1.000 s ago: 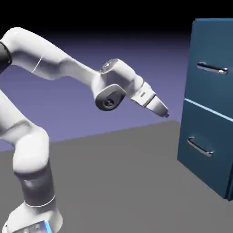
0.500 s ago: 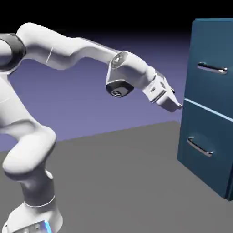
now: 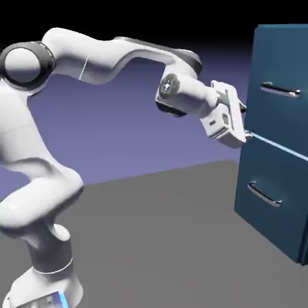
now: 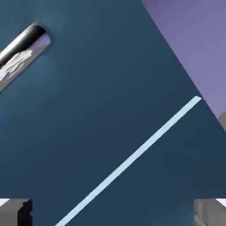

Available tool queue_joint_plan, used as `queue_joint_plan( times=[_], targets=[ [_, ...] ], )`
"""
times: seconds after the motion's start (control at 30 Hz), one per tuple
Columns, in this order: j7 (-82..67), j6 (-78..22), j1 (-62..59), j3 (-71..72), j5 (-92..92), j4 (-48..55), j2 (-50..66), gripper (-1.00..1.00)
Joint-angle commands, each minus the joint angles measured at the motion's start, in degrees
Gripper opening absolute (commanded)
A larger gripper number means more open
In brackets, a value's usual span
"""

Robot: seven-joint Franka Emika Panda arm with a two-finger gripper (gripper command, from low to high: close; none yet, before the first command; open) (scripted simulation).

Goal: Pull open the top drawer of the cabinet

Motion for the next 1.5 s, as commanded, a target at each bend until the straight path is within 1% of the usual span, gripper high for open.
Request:
queue_joint_plan(
  times=[0.0,0.83,0.9,1.4,1.43,1.47],
  targets=[
    [-0.9,-0.1,-1.3,1.3,2.5,0.9,0.3,0.0],
    [-24.6,-2.8,-34.2,32.8,64.8,22.5,8.5,0.0],
    [-25.0,-2.8,-34.8,33.3,65.8,22.9,8.6,0.0],
    [-11.3,-2.2,-65.9,61.7,58.6,33.3,0.7,0.0],
    [-11.2,-2.2,-66.2,61.9,58.5,33.4,0.6,0.0],
    [-11.2,-2.2,-66.2,61.9,58.5,33.4,0.6,-1.0]
  ],
)
